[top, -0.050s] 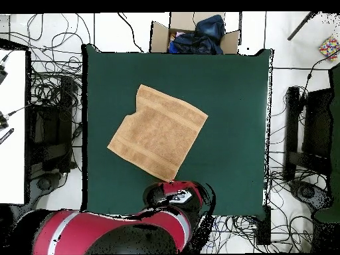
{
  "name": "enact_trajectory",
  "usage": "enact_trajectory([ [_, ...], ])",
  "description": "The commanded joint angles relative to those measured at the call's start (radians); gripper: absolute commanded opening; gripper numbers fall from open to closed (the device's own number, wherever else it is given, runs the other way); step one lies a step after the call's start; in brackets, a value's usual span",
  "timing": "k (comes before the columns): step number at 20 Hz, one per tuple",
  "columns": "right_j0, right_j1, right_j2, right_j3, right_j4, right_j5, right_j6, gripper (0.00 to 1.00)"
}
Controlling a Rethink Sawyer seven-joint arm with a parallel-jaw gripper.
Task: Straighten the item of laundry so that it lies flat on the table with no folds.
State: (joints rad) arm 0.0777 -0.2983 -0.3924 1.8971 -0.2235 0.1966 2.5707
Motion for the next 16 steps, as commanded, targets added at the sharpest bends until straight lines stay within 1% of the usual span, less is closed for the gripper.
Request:
enact_trajectory([
  [1, 0.012, -0.173, 0.08, 0.006, 0.034, 0.198, 0.008, 0.0],
  [3, 0.052, -0.292, 0.082, 0.013, 0.06, 0.303, 0.011, 0.0],
  [5, 0.09, -0.371, 0.072, -0.004, 0.075, 0.407, 0.015, 0.0],
  [6, 0.105, -0.401, 0.069, -0.014, 0.074, 0.424, 0.017, 0.0],
  [7, 0.136, -0.418, 0.047, -0.037, 0.069, 0.456, 0.027, 0.0],
  [9, 0.164, -0.451, 0.037, -0.067, 0.066, 0.49, 0.043, 0.0],
  [12, 0.182, -0.478, 0.047, -0.109, 0.051, 0.509, 0.051, 0.0],
  [14, 0.179, -0.481, 0.066, -0.126, 0.052, 0.522, 0.051, 0.0],
  [16, 0.166, -0.475, 0.095, -0.124, 0.071, 0.517, 0.059, 0.0],
])
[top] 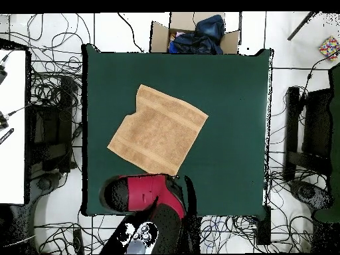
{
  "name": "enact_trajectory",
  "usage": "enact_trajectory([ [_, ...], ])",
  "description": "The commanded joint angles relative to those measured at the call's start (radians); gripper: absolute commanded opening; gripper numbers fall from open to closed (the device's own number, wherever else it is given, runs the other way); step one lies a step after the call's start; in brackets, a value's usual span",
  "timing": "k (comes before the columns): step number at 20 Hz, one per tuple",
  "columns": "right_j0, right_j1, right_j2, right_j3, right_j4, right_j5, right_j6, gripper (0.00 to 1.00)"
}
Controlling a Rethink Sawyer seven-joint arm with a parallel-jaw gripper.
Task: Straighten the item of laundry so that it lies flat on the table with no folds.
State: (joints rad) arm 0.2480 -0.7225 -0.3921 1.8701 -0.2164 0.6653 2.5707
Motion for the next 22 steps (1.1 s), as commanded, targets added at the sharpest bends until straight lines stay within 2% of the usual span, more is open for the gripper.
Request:
enact_trajectory([
  [1, -0.012, -0.045, 0.11, -0.089, 0.076, 0.028, 0.066, 0.0],
  [7, -0.058, 0.063, 0.191, -0.053, 0.139, -0.131, 0.103, 0.0],
  [11, -0.085, 0.157, 0.218, -0.057, 0.161, -0.182, 0.097, 0.0],
  [15, -0.069, 0.27, 0.185, -0.107, 0.151, -0.205, 0.122, 0.0],
  [17, -0.084, 0.313, 0.196, -0.109, 0.157, -0.277, 0.13, 0.0],
  [22, -0.112, 0.373, 0.224, -0.114, 0.179, -0.368, 0.132, 0.0],
])
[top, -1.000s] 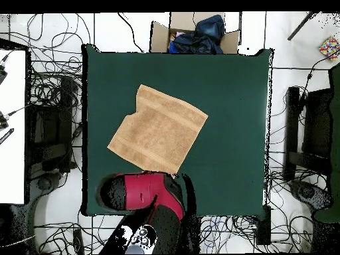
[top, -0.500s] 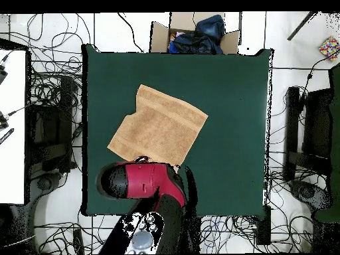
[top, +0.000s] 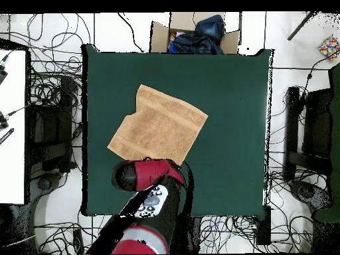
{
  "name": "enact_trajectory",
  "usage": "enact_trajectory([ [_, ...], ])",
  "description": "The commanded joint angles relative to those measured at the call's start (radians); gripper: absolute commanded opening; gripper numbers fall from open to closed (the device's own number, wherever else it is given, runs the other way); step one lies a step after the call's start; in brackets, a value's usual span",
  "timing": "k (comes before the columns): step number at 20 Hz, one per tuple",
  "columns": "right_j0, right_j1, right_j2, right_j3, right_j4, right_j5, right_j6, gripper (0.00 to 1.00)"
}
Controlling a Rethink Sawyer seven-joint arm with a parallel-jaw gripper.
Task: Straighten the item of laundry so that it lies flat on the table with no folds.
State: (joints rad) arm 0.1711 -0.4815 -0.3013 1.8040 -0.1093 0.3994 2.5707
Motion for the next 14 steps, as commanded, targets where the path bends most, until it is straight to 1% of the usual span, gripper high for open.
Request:
enact_trajectory([
  [1, -0.035, 0.145, 0.134, -0.054, 0.075, -0.118, 0.135, 0.0],
  [6, -0.043, 0.203, 0.14, -0.084, 0.088, -0.169, 0.133, 0.0],
  [14, -0.039, 0.248, 0.136, -0.11, 0.115, -0.197, 0.129, 0.0],
])
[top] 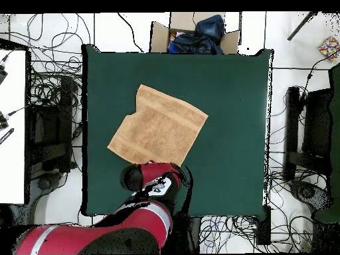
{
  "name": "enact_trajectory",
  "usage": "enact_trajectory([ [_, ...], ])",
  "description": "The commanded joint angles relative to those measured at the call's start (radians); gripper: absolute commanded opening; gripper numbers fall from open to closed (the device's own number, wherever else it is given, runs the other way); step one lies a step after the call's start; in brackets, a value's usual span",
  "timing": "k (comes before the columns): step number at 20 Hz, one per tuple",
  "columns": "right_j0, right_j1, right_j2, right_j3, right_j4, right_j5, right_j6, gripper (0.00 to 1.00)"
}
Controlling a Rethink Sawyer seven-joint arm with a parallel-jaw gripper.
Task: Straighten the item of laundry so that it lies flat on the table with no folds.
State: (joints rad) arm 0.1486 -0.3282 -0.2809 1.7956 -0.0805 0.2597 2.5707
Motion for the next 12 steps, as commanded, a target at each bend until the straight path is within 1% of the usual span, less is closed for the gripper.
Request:
enact_trajectory([
  [1, -0.017, 0.098, 0.116, -0.105, 0.088, -0.06, 0.131, 0.0],
  [9, -0.027, 0.134, 0.124, -0.134, 0.092, -0.087, 0.128, 0.0],
  [12, -0.018, 0.147, 0.099, -0.15, 0.086, -0.067, 0.119, 0.0],
])
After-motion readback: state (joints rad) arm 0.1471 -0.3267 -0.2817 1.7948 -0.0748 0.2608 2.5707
